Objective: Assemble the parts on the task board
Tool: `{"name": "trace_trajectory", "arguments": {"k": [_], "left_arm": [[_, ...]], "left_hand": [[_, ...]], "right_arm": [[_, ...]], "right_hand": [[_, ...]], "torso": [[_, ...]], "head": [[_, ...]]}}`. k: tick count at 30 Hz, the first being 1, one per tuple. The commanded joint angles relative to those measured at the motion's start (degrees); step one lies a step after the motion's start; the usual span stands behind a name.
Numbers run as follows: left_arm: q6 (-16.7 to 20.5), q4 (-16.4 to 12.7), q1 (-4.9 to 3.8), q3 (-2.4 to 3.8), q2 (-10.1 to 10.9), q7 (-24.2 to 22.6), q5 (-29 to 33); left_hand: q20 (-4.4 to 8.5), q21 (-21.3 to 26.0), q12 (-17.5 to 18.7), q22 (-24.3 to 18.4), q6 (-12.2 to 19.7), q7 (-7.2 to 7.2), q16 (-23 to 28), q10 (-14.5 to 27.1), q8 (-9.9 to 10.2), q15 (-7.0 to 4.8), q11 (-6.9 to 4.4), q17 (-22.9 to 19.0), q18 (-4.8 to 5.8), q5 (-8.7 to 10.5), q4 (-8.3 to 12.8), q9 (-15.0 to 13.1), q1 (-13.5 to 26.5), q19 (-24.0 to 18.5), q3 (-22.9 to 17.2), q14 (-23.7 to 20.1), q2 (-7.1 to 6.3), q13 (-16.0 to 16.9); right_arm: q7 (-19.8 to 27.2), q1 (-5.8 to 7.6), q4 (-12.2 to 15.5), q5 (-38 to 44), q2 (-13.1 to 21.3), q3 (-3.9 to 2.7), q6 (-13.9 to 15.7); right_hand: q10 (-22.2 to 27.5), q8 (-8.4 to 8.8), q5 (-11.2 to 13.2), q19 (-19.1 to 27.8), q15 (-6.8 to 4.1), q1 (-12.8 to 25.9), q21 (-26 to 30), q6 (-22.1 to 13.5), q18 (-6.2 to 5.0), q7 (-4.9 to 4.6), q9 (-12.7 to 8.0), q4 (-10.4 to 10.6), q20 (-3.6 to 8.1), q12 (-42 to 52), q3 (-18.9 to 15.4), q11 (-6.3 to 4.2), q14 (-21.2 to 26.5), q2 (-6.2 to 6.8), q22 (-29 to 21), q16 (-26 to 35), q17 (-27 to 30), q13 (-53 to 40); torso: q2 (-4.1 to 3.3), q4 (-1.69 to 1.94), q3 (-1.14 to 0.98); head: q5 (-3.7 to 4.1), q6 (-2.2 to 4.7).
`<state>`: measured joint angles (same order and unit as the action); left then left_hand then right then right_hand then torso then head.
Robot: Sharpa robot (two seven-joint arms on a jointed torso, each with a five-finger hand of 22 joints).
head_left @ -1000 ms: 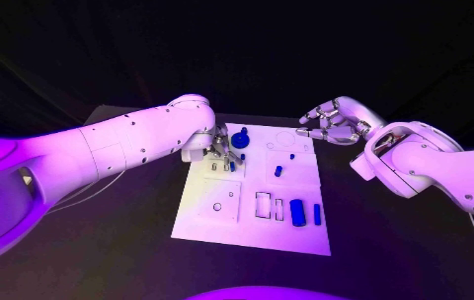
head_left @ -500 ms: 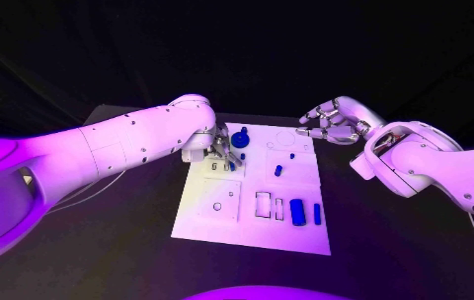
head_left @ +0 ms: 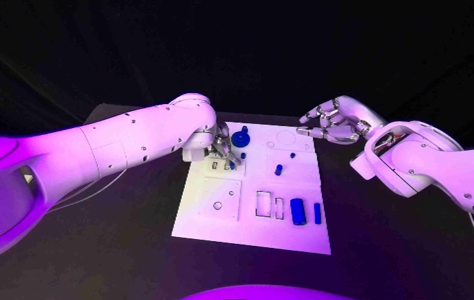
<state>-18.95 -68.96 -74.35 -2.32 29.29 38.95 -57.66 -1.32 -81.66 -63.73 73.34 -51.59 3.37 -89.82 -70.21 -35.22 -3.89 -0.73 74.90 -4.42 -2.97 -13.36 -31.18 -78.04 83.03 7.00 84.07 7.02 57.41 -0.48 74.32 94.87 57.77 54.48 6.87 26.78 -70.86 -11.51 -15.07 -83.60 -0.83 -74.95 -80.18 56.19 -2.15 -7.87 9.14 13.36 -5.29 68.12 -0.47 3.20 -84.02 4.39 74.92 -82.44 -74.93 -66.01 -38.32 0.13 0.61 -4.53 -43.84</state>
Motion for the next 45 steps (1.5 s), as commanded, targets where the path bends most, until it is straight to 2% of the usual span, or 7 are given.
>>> {"name": "trace_trajectory", "arguments": {"k": [1, 13, 30, 32, 36, 38, 45], "left_arm": [[-1.31, -0.02, 0.01, 0.00, -0.11, -0.62, 0.59], [-0.31, -0.36, 0.01, 0.00, 0.49, -1.21, 1.69], [5.77, -4.99, -0.01, 0.31, 5.15, -3.04, 3.24], [6.10, -5.35, -0.01, 0.32, 5.51, -3.05, 3.33], [6.28, -5.74, 0.01, 0.32, 5.99, -3.03, 3.36], [6.30, -5.79, 0.03, 0.32, 6.16, -3.02, 3.32], [5.89, -5.70, 0.26, 0.32, 6.07, -3.06, 2.90]], "left_hand": [[0.07, -0.36, 0.37, 0.17, 0.42, -0.11, -0.18, 0.49, 0.50, -0.30, -0.01, 15.10, 1.05, -0.09, 0.29, 0.16, -1.15, 0.10, -1.01, 5.93, 0.16, -0.15], [0.17, -0.51, 1.33, 0.43, 0.48, -0.14, -0.18, 0.90, 2.51, -0.37, -0.11, 15.10, 1.07, -0.13, 1.81, 1.02, -4.34, 0.00, -8.15, 5.93, -0.75, -0.78], [0.26, -0.38, 1.16, 0.29, -0.79, -0.27, -0.18, -0.02, 3.57, -0.49, -0.23, 15.10, 0.99, -0.11, 0.73, 1.17, -1.36, -0.17, -18.95, 5.93, -6.66, -0.52], [0.26, -0.35, 1.19, 0.30, -0.98, -0.27, -0.18, -0.15, 3.67, -0.49, -0.22, 15.10, 0.99, -0.07, 0.70, 1.04, -0.26, -0.18, -22.25, 5.93, -8.16, -0.55], [0.25, -0.36, 1.19, 0.32, -1.02, -0.28, -0.18, -0.18, 3.68, -0.50, -0.22, 15.10, 0.99, -0.08, 0.74, 0.99, -0.02, -0.17, -23.02, 5.93, -8.48, -0.55], [0.20, -0.31, 1.26, 0.34, -1.16, -0.23, -0.18, -0.32, 3.65, -0.45, -0.18, 15.10, 0.98, -0.05, 1.25, 0.57, 2.21, -0.19, -28.19, 5.93, -10.64, -0.63], [0.19, -0.32, 1.25, 0.39, -1.20, -0.26, -0.18, -0.37, 3.61, -0.46, -0.20, 15.10, 0.99, -0.04, 1.58, 0.44, 2.71, -0.17, -29.43, 5.93, -11.06, -0.63]], "right_arm": [[0.02, -0.07, 0.00, 0.58, -0.05, 0.00, -0.72], [-0.03, -0.12, 0.06, 0.58, -0.01, 0.00, -0.81], [-0.01, -0.30, -0.21, 0.55, -0.04, 0.00, -0.82], [-0.01, -0.36, -0.23, 0.54, -0.05, 0.00, -0.83], [-0.02, -0.43, -0.23, 0.53, -0.02, 0.00, -0.84], [-0.02, -0.46, -0.24, 0.53, 0.00, 0.00, -0.84], [-0.01, -0.51, -0.23, 0.53, -0.05, 0.00, -0.88]], "right_hand": [[-0.24, -0.23, -0.18, -0.03, -0.27, -0.02, 0.06, -0.41, -0.48, 0.16, 0.10, 0.01, 0.13, 0.19, -0.21, -0.13, -3.06, -0.36, 8.07, 0.37, -2.51, -0.03], [-0.27, -0.25, -0.23, -0.05, -0.27, -0.07, 0.04, -0.42, -0.47, 0.17, 0.12, 0.01, 0.14, 0.22, -0.22, -0.14, -3.07, -0.42, 8.09, 0.34, -2.57, -0.06], [-0.25, -0.27, -0.32, -0.05, -0.28, -0.14, 0.05, -0.44, -0.48, 0.17, 0.14, 0.00, 0.14, 0.19, -0.24, -0.15, -3.07, -0.45, 8.09, 0.35, -2.55, -0.02], [-0.25, -0.27, -0.32, -0.05, -0.28, -0.14, 0.05, -0.44, -0.48, 0.17, 0.14, 0.00, 0.14, 0.19, -0.24, -0.15, -3.07, -0.45, 8.09, 0.35, -2.55, -0.02], [-0.25, -0.27, -0.32, -0.05, -0.28, -0.14, 0.05, -0.44, -0.48, 0.17, 0.14, 0.00, 0.14, 0.19, -0.24, -0.15, -3.07, -0.45, 8.09, 0.35, -2.55, -0.02], [-0.25, -0.27, -0.32, -0.05, -0.28, -0.14, 0.05, -0.44, -0.48, 0.17, 0.14, 0.00, 0.14, 0.19, -0.24, -0.15, -3.07, -0.45, 8.09, 0.35, -2.55, -0.02], [-0.25, -0.27, -0.32, -0.05, -0.28, -0.14, 0.05, -0.44, -0.48, 0.17, 0.14, 0.00, 0.14, 0.19, -0.24, -0.15, -3.07, -0.45, 8.09, 0.35, -2.55, -0.02]], "torso": [[-0.02, -0.01, 0.00], [0.02, -0.01, -0.04], [-0.06, 0.10, -0.03], [-0.08, 0.07, -0.02], [-0.08, 0.03, -0.01], [-0.05, 0.05, -0.01], [-0.12, -0.04, 0.03]], "head": [[-0.03, -0.06], [-0.15, 0.01], [-0.51, 0.02], [-0.58, -0.13], [-0.58, -0.15], [-0.61, -0.19], [-0.69, -0.36]]}}
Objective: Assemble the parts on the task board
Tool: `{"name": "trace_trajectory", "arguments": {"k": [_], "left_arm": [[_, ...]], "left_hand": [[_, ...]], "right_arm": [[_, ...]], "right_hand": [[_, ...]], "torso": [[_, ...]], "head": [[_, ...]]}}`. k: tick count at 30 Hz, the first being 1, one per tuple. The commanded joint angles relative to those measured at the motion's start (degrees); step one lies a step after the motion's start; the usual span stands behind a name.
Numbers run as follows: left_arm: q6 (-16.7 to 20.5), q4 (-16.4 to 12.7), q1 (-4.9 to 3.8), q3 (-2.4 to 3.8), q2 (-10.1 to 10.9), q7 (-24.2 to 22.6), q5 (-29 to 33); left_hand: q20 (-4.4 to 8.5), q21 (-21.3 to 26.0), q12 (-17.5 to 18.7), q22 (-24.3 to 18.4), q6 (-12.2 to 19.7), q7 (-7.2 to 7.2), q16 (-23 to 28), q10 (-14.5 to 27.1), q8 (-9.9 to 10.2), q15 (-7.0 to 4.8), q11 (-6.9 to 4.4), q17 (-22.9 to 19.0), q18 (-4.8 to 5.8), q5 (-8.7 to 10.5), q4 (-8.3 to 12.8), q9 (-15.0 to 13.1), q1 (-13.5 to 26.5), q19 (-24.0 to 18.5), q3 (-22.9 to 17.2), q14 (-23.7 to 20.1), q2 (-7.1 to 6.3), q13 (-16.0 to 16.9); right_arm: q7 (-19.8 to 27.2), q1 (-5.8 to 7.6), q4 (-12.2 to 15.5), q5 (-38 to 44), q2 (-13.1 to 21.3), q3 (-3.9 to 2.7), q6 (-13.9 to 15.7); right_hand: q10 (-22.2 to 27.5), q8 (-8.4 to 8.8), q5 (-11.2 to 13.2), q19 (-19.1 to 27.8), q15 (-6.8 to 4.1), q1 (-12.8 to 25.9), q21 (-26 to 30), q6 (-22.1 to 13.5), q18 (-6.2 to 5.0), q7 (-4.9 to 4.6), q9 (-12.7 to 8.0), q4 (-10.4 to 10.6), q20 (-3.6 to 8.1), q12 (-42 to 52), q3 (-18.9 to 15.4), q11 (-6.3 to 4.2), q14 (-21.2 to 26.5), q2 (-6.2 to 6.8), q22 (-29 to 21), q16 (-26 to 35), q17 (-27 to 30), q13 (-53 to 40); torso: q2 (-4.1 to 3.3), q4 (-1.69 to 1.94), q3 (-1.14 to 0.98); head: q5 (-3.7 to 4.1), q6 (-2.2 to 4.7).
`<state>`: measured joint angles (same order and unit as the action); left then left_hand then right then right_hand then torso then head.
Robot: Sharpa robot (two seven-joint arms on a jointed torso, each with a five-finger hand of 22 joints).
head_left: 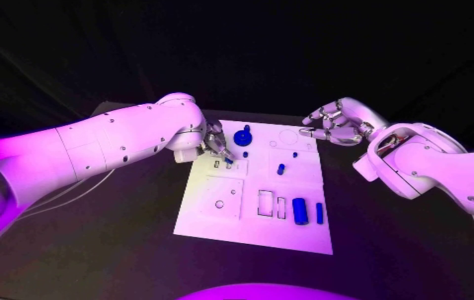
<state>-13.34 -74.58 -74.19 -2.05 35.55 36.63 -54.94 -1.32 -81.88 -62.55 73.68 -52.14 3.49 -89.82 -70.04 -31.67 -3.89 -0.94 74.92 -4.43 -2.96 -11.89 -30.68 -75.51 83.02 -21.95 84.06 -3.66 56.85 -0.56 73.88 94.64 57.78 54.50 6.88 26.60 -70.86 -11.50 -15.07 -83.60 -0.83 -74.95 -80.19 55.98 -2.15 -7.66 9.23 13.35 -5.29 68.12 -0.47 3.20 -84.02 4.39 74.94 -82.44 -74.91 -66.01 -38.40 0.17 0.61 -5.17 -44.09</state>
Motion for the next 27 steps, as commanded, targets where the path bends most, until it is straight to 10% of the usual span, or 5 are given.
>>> {"name": "trace_trajectory", "arguments": {"k": [1, 27], "left_arm": [[0.15, -0.05, 0.16, 0.04, -0.24, -0.75, 0.03], [-2.63, 1.15, 0.73, 0.02, -0.66, -0.76, -2.65]], "left_hand": [[0.20, -0.11, 0.06, 0.06, -0.66, -0.39, -0.18, -0.56, 0.05, -0.47, 0.00, 15.08, 1.00, -0.05, 0.24, -0.10, 0.26, -0.16, -0.80, 5.94, -0.47, -0.05], [0.20, -0.13, 0.12, 0.16, -1.05, -0.51, -0.18, -0.63, -0.17, -0.51, -0.08, 15.08, 1.02, -0.03, 1.07, -0.38, 1.11, -0.13, -2.39, 5.94, -1.64, -0.12]], "right_arm": [[0.07, -0.07, 0.00, 0.52, -0.07, -0.01, -0.71], [0.13, -0.14, -0.10, 0.52, -0.16, -0.01, -0.90]], "right_hand": [[-0.25, -0.28, -0.32, -0.06, -0.28, -0.14, 0.05, -0.23, -0.47, -0.04, 0.06, 0.00, 0.15, 0.19, -0.25, -0.15, -3.08, -0.46, 8.07, 0.35, -2.58, -0.02], [-0.25, -0.28, -0.32, -0.06, -0.28, -0.14, 0.05, -0.23, -0.47, -0.04, 0.06, 0.00, 0.15, 0.19, -0.25, -0.15, -3.08, -0.46, 8.07, 0.35, -2.58, -0.02]], "torso": [[-0.04, -0.09, 0.02], [0.00, -0.05, -0.04]], "head": [[-0.08, -0.19], [-0.06, -0.71]]}}
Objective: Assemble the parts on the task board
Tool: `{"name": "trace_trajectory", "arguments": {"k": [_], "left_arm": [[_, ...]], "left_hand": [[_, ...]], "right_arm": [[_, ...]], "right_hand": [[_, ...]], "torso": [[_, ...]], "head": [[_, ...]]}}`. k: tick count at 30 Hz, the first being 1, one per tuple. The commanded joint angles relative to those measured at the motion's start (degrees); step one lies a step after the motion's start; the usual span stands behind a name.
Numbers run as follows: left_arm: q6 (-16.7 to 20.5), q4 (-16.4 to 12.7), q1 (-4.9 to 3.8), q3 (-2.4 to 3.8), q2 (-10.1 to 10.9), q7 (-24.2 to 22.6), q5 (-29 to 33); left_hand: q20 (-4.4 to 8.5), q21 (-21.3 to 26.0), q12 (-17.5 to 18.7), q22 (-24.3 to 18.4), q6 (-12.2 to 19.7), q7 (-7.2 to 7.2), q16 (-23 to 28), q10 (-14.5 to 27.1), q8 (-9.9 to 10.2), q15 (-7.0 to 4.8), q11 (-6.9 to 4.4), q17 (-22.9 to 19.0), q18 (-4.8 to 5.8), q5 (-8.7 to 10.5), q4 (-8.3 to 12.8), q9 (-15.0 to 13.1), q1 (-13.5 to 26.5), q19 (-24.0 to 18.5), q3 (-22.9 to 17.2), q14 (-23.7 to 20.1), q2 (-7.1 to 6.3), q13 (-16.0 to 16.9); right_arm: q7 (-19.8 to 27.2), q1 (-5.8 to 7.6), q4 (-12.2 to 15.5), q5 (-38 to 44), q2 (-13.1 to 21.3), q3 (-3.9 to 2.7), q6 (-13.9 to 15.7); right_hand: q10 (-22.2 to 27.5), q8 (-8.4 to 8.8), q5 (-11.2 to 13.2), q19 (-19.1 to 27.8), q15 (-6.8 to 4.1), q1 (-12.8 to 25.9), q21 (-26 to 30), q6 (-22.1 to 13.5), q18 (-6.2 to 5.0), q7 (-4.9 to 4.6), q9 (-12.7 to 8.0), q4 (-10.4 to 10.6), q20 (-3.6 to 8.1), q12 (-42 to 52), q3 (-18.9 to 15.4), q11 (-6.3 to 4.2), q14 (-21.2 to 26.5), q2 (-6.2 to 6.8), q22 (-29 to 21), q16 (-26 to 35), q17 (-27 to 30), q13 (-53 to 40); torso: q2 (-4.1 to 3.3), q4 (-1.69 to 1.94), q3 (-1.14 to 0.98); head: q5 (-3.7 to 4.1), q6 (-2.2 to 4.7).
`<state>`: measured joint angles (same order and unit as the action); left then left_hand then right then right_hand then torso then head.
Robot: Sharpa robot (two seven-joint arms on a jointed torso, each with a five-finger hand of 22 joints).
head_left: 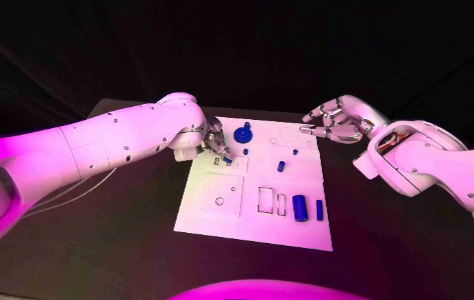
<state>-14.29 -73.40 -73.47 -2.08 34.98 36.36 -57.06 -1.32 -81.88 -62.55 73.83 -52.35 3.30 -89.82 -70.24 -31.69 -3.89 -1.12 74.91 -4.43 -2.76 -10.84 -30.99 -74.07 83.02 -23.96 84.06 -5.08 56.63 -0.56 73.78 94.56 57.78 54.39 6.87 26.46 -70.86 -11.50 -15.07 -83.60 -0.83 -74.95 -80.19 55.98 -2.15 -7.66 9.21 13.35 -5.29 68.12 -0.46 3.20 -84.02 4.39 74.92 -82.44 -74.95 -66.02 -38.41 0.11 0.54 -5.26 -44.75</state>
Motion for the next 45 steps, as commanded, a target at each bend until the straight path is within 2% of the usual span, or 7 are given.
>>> {"name": "trace_trajectory", "arguments": {"k": [1, 21, 32, 45], "left_arm": [[-1.84, -0.01, 0.02, 0.04, -0.08, -0.46, -0.52], [-2.32, 0.69, 0.29, -0.03, -0.58, -0.22, -0.49], [-2.81, 0.92, 0.43, -0.05, -0.68, -0.16, -0.59], [-4.02, 1.08, 0.45, -0.11, -1.00, 0.15, -0.62]], "left_hand": [[0.20, -0.13, 0.11, 0.02, -0.84, -0.31, -0.18, -0.44, -0.14, -0.51, 0.10, 15.09, 1.02, -0.24, 0.02, -0.07, -0.31, -0.13, -0.40, 5.94, -0.22, 0.11], [0.21, -0.14, 0.11, 0.05, -0.95, -0.34, -0.18, -0.51, -0.18, -0.53, 0.07, 15.09, 1.03, -0.23, 0.13, -0.13, -0.03, -0.12, -0.78, 5.94, -0.34, 0.11], [0.21, -0.17, 0.09, 0.11, -0.96, -0.35, -0.18, -0.54, -0.18, -0.53, 0.07, 15.09, 1.04, -0.23, 0.14, -0.13, 0.01, -0.10, -0.83, 5.94, -0.34, 0.14], [0.22, -0.20, -0.10, 0.17, -1.06, -0.37, -0.18, -0.75, -0.22, -0.55, 0.06, 15.09, 1.05, -0.23, 0.19, -0.18, 0.26, -0.07, -1.15, 5.94, -0.31, 0.36]], "right_arm": [[0.13, -0.04, -0.02, 0.52, -0.06, 0.01, -0.77], [0.22, -0.06, -0.01, 0.51, -0.09, 0.01, -0.95], [0.23, -0.08, -0.06, 0.51, -0.08, 0.01, -1.10], [0.25, -0.14, -0.08, 0.51, -0.14, 0.01, -1.28]], "right_hand": [[-0.25, -0.28, -0.33, -0.06, -0.28, -0.13, 0.05, -0.23, -0.47, -0.03, 0.07, 0.01, 0.15, 0.19, -0.25, -0.15, -3.07, -0.46, 8.09, 0.35, -2.53, -0.02], [-0.16, -0.33, -0.50, 0.02, -0.29, -0.24, 0.21, -0.33, -0.51, -0.04, 0.14, 0.00, 0.16, 0.08, -0.41, -0.15, -3.05, -0.46, 8.00, 0.46, -2.39, 0.11], [-0.16, -0.33, -0.50, 0.02, -0.29, -0.24, 0.21, -0.33, -0.51, -0.04, 0.14, 0.00, 0.16, 0.08, -0.41, -0.15, -3.05, -0.46, 8.00, 0.46, -2.39, 0.11], [-0.16, -0.33, -0.50, 0.02, -0.29, -0.24, 0.21, -0.33, -0.51, -0.04, 0.14, 0.00, 0.16, 0.08, -0.41, -0.15, -3.05, -0.46, 8.00, 0.46, -2.39, 0.11]], "torso": [[0.01, 0.01, 0.03], [-0.01, -0.02, 0.00], [0.01, 0.07, -0.01], [-0.01, 0.01, 0.02]], "head": [[0.03, -0.06], [0.01, -0.14], [0.05, -0.41], [0.01, -0.58]]}}
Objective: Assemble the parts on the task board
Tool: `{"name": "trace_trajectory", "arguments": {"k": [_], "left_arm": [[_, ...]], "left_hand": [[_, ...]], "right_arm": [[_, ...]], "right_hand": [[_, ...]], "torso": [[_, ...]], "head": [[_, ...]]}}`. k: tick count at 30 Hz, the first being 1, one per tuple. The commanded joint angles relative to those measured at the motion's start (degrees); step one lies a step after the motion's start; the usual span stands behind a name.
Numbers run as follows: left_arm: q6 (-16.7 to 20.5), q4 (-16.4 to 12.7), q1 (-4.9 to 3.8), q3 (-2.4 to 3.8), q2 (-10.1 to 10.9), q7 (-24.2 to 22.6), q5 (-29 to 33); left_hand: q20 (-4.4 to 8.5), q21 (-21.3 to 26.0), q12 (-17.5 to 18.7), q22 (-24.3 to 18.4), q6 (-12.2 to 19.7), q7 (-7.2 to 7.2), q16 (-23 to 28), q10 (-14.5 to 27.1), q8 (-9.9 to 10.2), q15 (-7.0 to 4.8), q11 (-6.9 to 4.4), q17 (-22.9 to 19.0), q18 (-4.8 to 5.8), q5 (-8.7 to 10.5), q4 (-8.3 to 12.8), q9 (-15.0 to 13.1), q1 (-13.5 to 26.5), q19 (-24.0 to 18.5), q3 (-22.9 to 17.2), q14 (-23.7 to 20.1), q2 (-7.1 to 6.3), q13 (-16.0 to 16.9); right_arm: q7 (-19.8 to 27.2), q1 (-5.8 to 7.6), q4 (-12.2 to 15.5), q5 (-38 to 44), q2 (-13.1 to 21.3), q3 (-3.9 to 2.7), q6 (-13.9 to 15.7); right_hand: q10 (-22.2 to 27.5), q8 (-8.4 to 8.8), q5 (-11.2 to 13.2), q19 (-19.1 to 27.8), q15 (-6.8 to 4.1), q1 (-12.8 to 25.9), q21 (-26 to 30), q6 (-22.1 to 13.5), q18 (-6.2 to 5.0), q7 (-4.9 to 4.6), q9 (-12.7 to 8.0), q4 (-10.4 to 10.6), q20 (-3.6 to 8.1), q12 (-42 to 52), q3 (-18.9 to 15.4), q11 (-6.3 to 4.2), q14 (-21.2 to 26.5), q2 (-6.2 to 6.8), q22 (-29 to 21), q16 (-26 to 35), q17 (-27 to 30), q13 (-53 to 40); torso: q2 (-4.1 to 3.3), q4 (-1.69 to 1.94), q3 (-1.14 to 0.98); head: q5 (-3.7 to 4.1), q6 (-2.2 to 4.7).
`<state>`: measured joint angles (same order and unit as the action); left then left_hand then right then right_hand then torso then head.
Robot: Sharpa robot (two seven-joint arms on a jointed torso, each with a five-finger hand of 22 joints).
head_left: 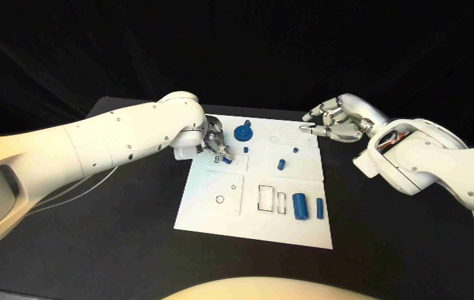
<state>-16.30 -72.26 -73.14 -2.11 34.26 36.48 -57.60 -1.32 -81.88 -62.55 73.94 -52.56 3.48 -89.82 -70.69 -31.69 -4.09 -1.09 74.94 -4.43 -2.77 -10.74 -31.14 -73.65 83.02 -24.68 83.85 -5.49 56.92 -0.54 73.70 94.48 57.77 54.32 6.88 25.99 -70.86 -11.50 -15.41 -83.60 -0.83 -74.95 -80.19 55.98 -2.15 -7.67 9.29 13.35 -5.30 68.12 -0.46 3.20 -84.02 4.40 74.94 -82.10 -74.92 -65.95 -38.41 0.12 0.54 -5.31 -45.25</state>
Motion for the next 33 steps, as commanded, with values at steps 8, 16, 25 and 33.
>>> {"name": "trace_trajectory", "arguments": {"k": [8, 16, 25, 33], "left_arm": [[-2.16, 0.14, 0.12, -0.11, -0.72, 0.30, -0.35], [-2.75, 0.53, 0.12, -0.16, -1.13, 0.96, -0.80], [-2.83, 0.90, 0.12, -0.19, -1.51, 1.31, -0.98], [-2.38, 1.05, 0.15, -0.21, -1.83, 1.44, -1.03]], "left_hand": [[0.23, -0.24, -0.69, 0.16, -1.23, -0.63, -0.18, -0.94, -0.38, -0.39, -0.04, 15.06, 1.07, -0.20, 0.05, -0.18, 0.77, -0.02, -0.85, 6.15, -0.04, 0.70], [0.27, -0.34, -1.54, 0.35, -1.80, -0.80, -0.18, -1.87, -0.60, -0.50, -0.18, 15.06, 1.11, -0.20, -0.22, -0.40, 2.28, 0.09, -1.21, 6.15, -0.03, 1.60], [0.33, -0.43, -2.19, 0.55, -2.29, -0.91, -0.18, -2.65, -0.62, -0.60, -0.30, 15.06, 1.14, -0.19, -0.93, -0.54, 4.55, 0.20, -1.55, 6.15, 0.41, 2.33], [0.35, -0.58, -3.00, 0.84, -2.85, -1.06, -0.18, -3.50, -0.67, -0.70, -0.43, 15.06, 1.20, -0.19, -1.60, -0.67, 6.61, 0.36, -1.77, 6.15, 0.93, 3.26]], "right_arm": [[0.24, -0.07, 0.02, 0.51, -0.06, -0.01, -0.81], [0.20, -0.08, 0.09, 0.51, 0.00, -0.01, -0.87], [0.17, -0.08, 0.13, 0.50, 0.04, -0.01, -0.94], [0.17, -0.08, 0.16, 0.50, 0.08, -0.01, -1.00]], "right_hand": [[-0.16, -0.33, -0.16, 0.02, -0.29, -0.24, 0.21, -0.33, -0.51, -0.04, 0.06, 0.00, 0.16, 0.09, -0.41, -0.15, -3.05, -0.46, 7.97, 0.12, -2.42, 0.04], [-0.16, -0.33, -0.16, 0.02, -0.29, -0.24, 0.21, -0.33, -0.51, -0.04, 0.06, 0.00, 0.16, 0.09, -0.41, -0.15, -3.05, -0.46, 7.97, 0.12, -2.42, 0.04], [-0.12, -0.39, -0.23, 0.09, -0.29, -0.24, 0.35, -0.37, -0.54, -0.04, 0.11, 0.05, 0.17, 0.05, -0.58, -0.15, -3.04, -0.44, 7.89, 0.18, -2.35, 0.09], [-0.12, -0.39, -0.23, 0.09, -0.29, -0.24, 0.35, -0.37, -0.54, -0.04, 0.11, 0.05, 0.17, 0.05, -0.58, -0.15, -3.04, -0.44, 7.89, 0.18, -2.35, 0.09]], "torso": [[-0.02, -0.02, 0.00], [-0.04, -0.02, -0.02], [-0.02, -0.03, -0.03], [-0.02, -0.01, -0.02]], "head": [[0.09, -0.12], [0.11, -0.24], [0.20, -0.29], [0.29, -0.38]]}}
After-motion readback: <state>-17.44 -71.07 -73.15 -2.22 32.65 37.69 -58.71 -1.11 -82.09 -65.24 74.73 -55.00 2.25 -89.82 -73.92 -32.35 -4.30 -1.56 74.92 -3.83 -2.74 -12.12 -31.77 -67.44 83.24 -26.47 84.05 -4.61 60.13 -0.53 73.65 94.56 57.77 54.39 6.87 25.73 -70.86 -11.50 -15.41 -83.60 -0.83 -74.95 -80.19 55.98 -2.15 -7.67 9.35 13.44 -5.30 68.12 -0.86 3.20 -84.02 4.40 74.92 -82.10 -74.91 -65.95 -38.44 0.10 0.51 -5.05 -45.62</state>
